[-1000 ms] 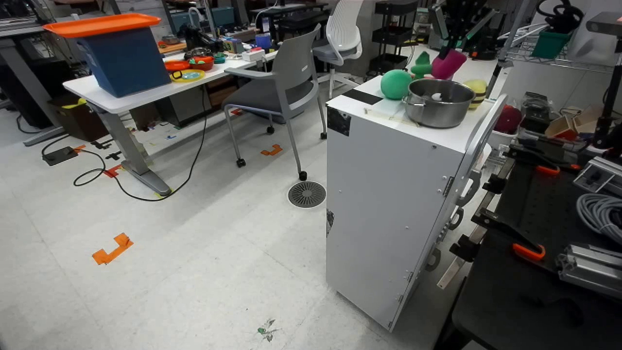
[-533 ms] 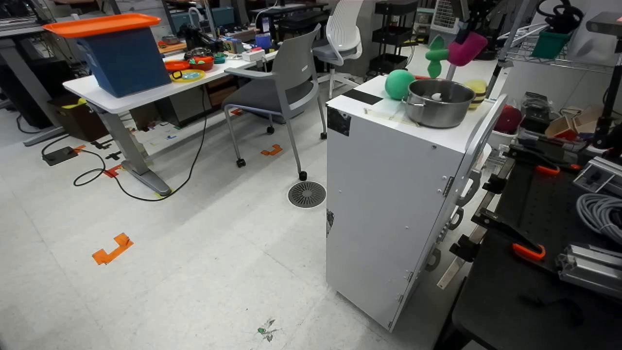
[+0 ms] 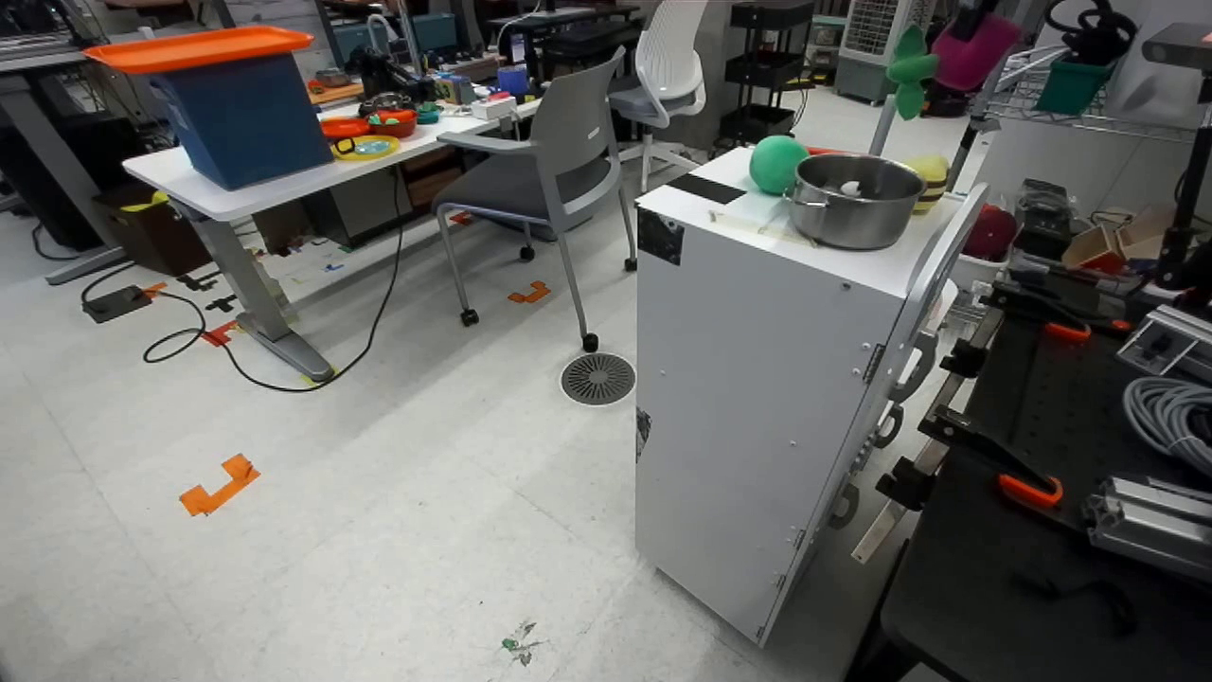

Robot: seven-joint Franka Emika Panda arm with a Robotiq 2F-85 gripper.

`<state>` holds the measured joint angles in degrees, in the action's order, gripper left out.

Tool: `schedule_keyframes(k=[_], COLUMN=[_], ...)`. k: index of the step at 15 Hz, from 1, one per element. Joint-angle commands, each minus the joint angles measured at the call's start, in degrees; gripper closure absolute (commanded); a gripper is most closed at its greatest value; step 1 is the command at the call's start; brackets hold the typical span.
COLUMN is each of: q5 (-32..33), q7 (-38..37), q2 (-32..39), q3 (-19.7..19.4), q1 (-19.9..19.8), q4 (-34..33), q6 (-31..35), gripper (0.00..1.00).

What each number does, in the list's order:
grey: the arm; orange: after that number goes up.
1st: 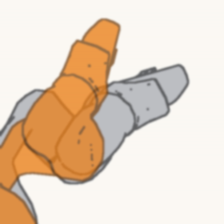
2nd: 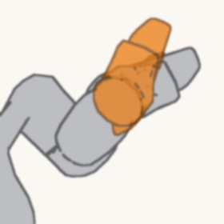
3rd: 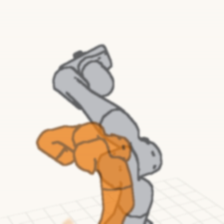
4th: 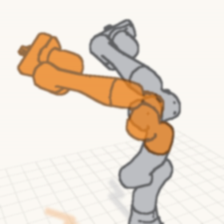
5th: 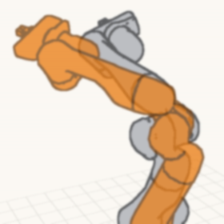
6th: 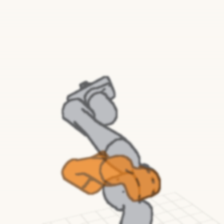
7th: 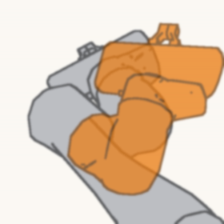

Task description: Pick up the pink plush toy from the counter and put it on the pot

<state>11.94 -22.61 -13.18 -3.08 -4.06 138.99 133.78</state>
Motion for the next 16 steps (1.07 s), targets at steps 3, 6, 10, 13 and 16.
schedule_keyframes(k=[3, 6, 10, 13, 16], q5=[-3.15, -6.37, -10.74, -11.39, -10.95], q7=[4.36, 6.44, 7.68, 7.74, 6.98], q2=[-4.0, -3.84, -3.19, -2.92, -1.99], q3=[0.72, 0.79, 1.54, 2.62, 3.67], q1=[-0.3, 0.2, 1.14, 1.62, 1.88], q4=[2.19, 2.25, 2.85, 3.57, 3.98], q6=[0.41, 0.84, 1.34, 1.23, 1.58], gripper=[0.99, 0.99, 0.99, 0.99, 0.99])
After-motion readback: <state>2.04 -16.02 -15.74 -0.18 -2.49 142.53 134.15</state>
